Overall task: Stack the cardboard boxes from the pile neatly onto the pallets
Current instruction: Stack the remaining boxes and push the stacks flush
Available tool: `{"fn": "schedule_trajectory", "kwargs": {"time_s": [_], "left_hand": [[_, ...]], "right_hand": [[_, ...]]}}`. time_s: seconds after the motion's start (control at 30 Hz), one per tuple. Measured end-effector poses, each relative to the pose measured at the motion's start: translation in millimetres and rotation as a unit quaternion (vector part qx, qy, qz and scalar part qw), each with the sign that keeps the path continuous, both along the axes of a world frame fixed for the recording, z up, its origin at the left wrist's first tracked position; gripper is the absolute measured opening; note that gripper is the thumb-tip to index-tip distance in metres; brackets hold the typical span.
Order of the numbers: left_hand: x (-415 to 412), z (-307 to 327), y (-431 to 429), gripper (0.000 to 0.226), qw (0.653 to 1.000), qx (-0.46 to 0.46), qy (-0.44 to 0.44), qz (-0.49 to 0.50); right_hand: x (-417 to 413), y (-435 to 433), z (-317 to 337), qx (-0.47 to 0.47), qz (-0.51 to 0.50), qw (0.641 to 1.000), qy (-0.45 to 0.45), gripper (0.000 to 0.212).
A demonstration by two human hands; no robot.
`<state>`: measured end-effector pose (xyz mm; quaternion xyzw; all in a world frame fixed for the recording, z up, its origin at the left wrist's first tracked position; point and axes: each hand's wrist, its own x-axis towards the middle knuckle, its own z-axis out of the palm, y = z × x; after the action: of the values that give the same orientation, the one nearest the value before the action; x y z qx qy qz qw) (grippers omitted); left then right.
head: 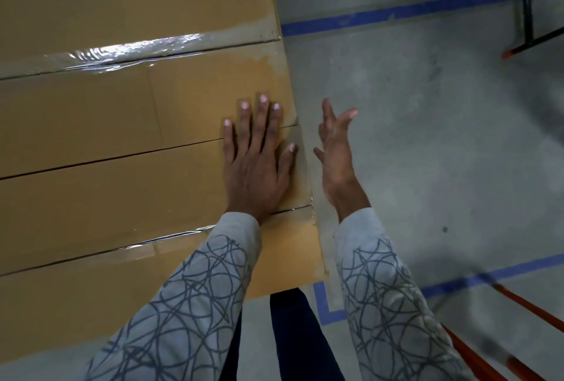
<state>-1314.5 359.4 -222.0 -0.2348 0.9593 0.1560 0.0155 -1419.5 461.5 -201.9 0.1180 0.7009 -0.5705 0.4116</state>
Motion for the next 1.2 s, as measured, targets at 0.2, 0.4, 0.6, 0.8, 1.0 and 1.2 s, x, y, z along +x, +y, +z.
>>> {"fn": "schedule_trajectory", "kwargs": {"time_s": [0.2,0.4,0.6,0.8,1.0,1.2], "left_hand": [[0,1,1,0.066,1.0,0.005,0.0,0.004],[5,11,7,0.066,0.999,0.038,0.004,0.008],[28,33,36,0.065,0.998,0.052,-0.012,0.024],[61,84,68,0.06,0.998,0.034,-0.037,0.039],[87,152,93,0.059,0.998,0.036,-0.025,0.045],[143,214,109,0.055,0.993,0.087,0.001,0.086]], "right_hand": [[2,17,6,0.033,-0.081,0.996,-0.015,0.082],[22,50,12,0.084,-0.077,0.993,0.004,0.093],[46,61,43,0.091,-0.015,0.995,0.025,0.106],[69,70,111,0.057,0.035,0.998,-0.002,0.074],[85,98,204,0.028,0.08,0.996,0.013,0.038],[125,132,276,0.042,0.131,0.987,0.087,0.026]]}}
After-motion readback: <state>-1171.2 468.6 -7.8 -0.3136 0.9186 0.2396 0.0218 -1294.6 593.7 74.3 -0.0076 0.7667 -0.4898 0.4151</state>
